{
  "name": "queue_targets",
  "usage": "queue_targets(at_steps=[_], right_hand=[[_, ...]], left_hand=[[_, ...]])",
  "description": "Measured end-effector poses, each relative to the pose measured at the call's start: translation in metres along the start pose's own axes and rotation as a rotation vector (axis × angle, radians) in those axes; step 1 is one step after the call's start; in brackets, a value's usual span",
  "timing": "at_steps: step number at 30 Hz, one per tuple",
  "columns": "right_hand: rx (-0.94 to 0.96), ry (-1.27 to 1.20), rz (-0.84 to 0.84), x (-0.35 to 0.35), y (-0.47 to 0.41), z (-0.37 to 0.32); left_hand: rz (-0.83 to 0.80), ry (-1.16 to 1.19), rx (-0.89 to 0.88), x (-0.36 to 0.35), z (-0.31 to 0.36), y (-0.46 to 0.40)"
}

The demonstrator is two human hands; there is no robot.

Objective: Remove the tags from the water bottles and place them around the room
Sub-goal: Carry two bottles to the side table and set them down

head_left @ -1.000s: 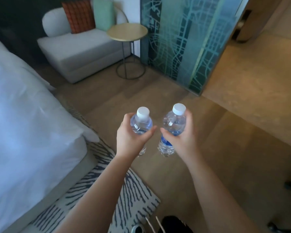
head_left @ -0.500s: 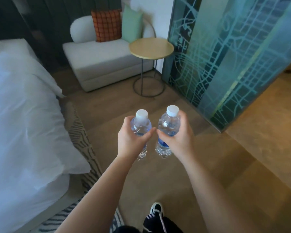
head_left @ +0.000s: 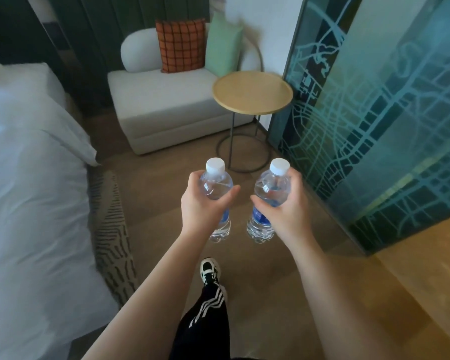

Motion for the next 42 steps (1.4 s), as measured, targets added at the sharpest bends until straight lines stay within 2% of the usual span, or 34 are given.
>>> queue_targets(at_steps=[4,14,24,30,37,42], right_hand=[[0.012,0.01,0.031,-0.013,-0.108,0.017],[-0.004,-0.015,0.133,-0.011,-0.354,0.038],[-0.017,-0.011,0.255,0.018,-0.565,0.114],[-0.085,-0.035,0.233,0.034,-0.712,0.167],[-0.144,0.004,0.255,0.05,-0.826,0.197],[-0.237,0.004,0.309,0.044,-0.879,0.218]], left_hand=[[0.029,-0.005,-0.031,-0.005,0.001,-0.111],[-0.056,-0.046,-0.091,-0.028,0.054,-0.379],[-0.247,-0.056,-0.151,-0.114,0.066,-0.604],[-0.345,-0.088,-0.151,-0.179,0.074,-0.751],[-0.413,-0.136,-0.122,-0.233,0.081,-0.876],[-0.532,-0.148,-0.114,-0.263,0.07,-0.949]])
Point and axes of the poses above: each hand's wrist, its own y-axis away from the middle knuckle, its own x-axis out of the back of the hand, z = x × y, the point moved 6 cm from there along -y, towards the middle knuckle, and after that the axes turned 11 degrees about -z, right-handed, at the moved point
